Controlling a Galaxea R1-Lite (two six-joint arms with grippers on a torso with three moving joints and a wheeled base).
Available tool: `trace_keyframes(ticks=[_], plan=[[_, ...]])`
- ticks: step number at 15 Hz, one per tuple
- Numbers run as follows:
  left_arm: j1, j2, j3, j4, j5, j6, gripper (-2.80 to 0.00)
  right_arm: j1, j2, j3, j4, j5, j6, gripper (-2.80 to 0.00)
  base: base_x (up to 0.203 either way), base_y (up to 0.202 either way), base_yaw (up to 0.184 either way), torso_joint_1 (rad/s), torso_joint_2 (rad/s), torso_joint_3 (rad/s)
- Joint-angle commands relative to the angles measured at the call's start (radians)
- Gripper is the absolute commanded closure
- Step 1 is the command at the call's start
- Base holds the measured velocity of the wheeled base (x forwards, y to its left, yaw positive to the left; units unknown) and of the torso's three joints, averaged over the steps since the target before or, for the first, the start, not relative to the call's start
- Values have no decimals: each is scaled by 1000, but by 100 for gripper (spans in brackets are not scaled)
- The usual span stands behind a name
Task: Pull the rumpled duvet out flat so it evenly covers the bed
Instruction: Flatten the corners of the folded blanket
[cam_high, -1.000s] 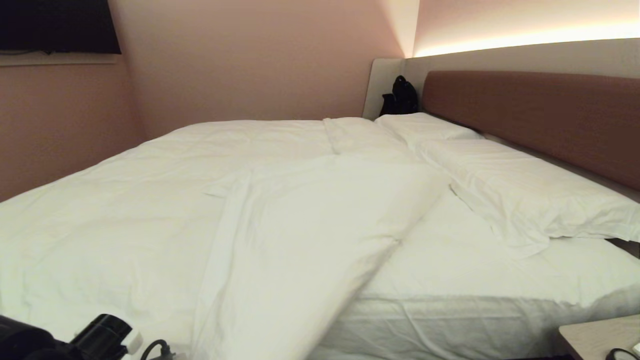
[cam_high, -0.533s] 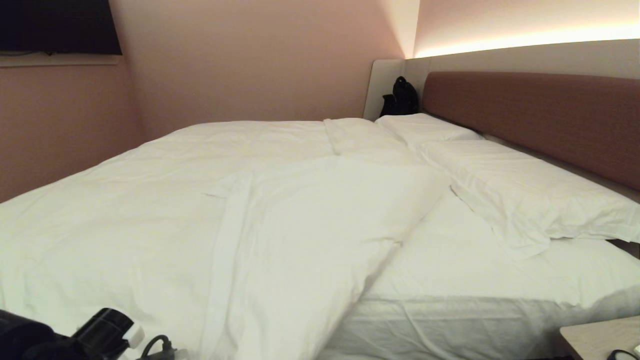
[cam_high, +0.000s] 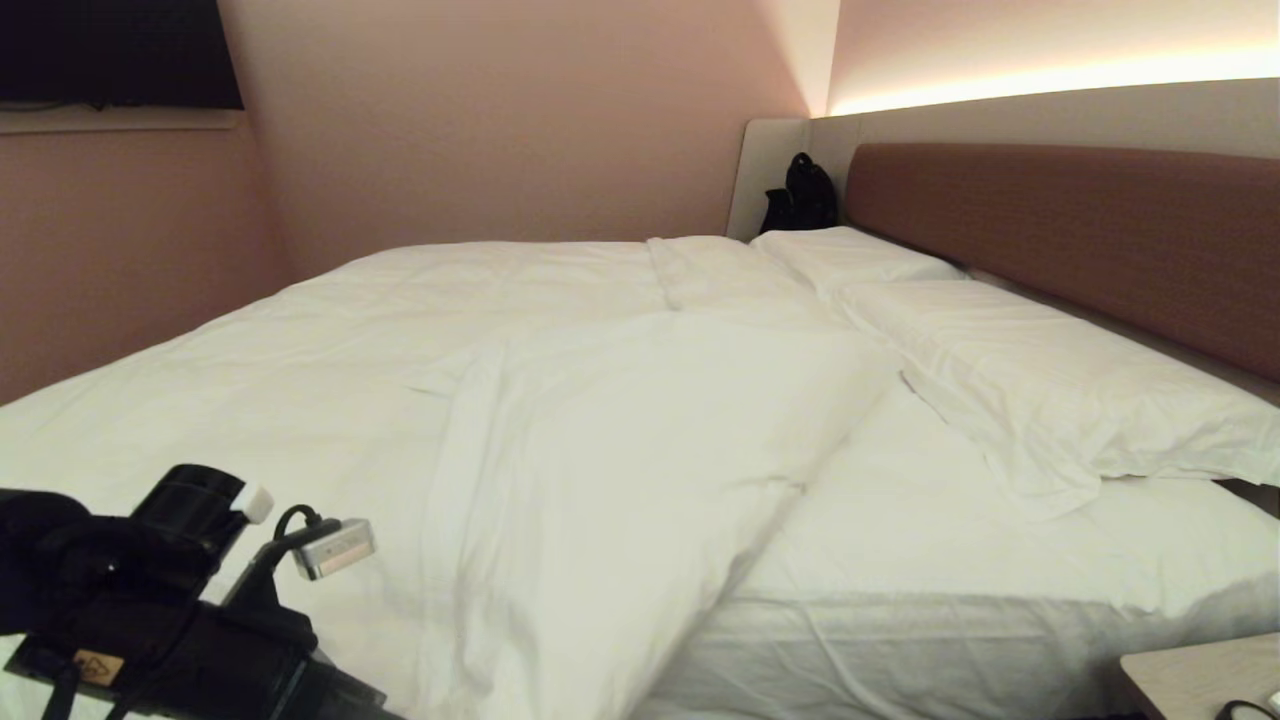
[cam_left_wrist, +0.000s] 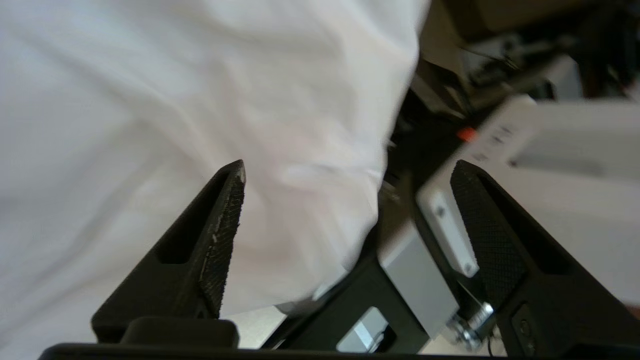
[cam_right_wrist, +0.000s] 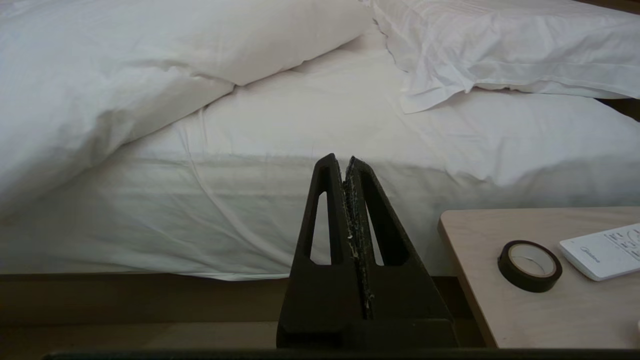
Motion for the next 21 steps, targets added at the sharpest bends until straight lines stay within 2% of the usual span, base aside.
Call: trace_keyframes(ticks=[1,3,4,5,8,9,10,11,13,14,15,17,18,20,21], plan=[[29,11,-80,-44,80,-59,-280,0,1,0,0,0,0,0,0,0,0,0,0,0],[34,6,-84,-180,200,-142,-280,0,1,0,0,0,1,0,0,0,0,0,0,0],[29,1,-72,-225,320,-156,-280,0,1,0,0,0,0,0,0,0,0,0,0,0],[23,-6,-64,-257,379,-164,-280,0,1,0,0,0,1,0,0,0,0,0,0,0],[10,-10,-74,-284,371,-195,-280,0,1,0,0,0,0,0,0,0,0,0,0,0],[8,-9,-82,-316,347,-237,-280,0,1,0,0,0,0,0,0,0,0,0,0,0],[8,-9,-82,-316,347,-237,-280,0,1,0,0,0,0,0,0,0,0,0,0,0],[-1,-3,-89,-349,344,-270,-280,0,1,0,0,0,0,0,0,0,0,0,0,0],[-27,25,-124,-611,337,-463,-280,0,1,0,0,0,0,0,0,0,0,0,0,0],[-38,49,-161,-682,333,-538,-280,0,1,0,0,0,0,0,0,0,0,0,0,0],[-46,61,-177,-713,330,-570,-280,0,1,0,0,0,0,0,0,0,0,0,0,0],[-53,75,-198,-716,330,-592,-280,0,1,0,0,0,0,0,0,0,0,0,0,0],[-62,92,-255,-717,331,-616,0,0,1,0,0,0,0,0,0,0,0,0,0,0],[-81,127,-335,-719,334,-660,0,0,1,0,0,0,0,0,0,0,0,0,0,0],[-81,142,-355,-723,336,-661,0,0,1,0,0,0,0,0,0,0,0,0,0,0]])
